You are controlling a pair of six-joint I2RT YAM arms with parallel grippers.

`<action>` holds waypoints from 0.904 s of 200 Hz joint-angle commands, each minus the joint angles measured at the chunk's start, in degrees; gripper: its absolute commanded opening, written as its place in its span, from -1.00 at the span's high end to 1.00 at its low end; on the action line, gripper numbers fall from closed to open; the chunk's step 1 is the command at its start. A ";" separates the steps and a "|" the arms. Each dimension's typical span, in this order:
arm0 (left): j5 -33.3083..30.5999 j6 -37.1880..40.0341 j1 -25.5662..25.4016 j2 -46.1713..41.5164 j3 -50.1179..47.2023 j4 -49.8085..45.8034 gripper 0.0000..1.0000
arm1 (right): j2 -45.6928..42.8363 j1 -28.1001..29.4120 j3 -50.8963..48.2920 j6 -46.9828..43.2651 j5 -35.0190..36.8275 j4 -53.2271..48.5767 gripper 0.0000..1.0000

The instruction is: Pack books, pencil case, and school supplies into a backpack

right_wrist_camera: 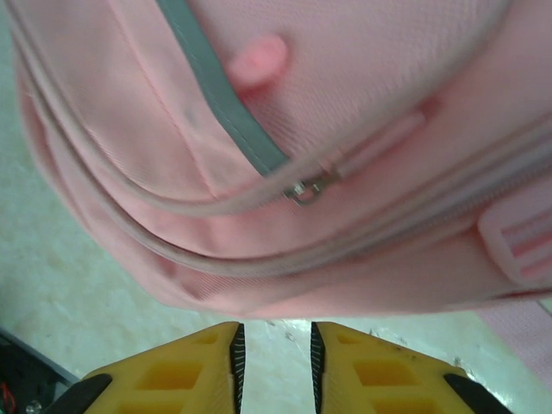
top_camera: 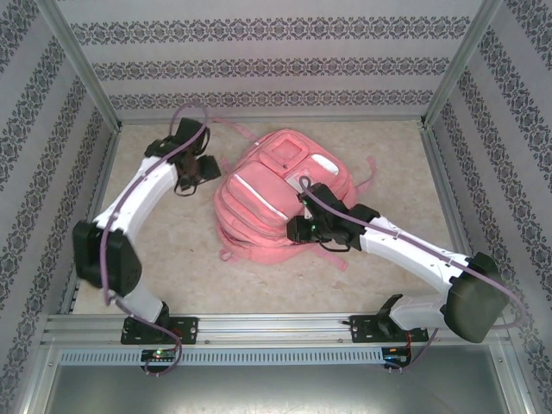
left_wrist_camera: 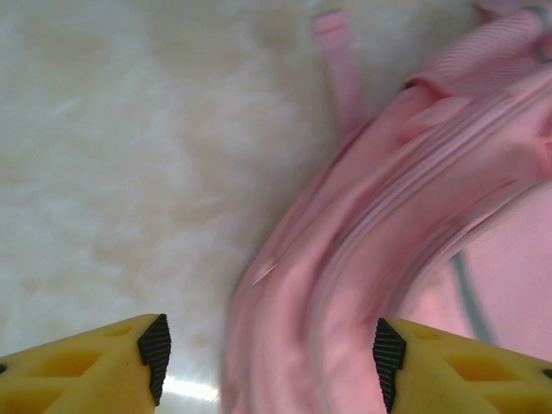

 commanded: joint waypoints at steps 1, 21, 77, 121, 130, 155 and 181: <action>6.93 7.29 0.01 8.50 7.94 3.86 -0.20 | -1.64 1.22 -1.36 4.12 3.00 3.85 0.48; 11.94 8.97 -0.06 15.66 14.68 5.64 -0.19 | -1.34 2.11 -1.81 4.55 4.55 3.81 0.48; 18.53 16.25 -4.90 27.75 26.18 4.23 -0.34 | 2.51 1.87 -3.04 6.41 5.56 5.85 0.53; 9.45 17.31 -6.70 30.65 22.59 -0.58 -0.25 | 5.09 0.01 -2.83 5.94 6.78 4.79 0.54; 8.00 16.73 -6.65 29.29 19.18 0.43 -0.22 | 5.30 -1.34 -2.93 5.41 6.88 4.41 0.53; 5.18 14.40 -6.66 25.26 10.18 2.95 -0.16 | 6.10 -6.01 -3.18 2.61 6.05 4.43 0.53; 3.75 10.98 -6.69 20.62 0.66 4.61 -0.12 | 9.03 -10.91 -1.14 -1.84 4.56 4.08 0.53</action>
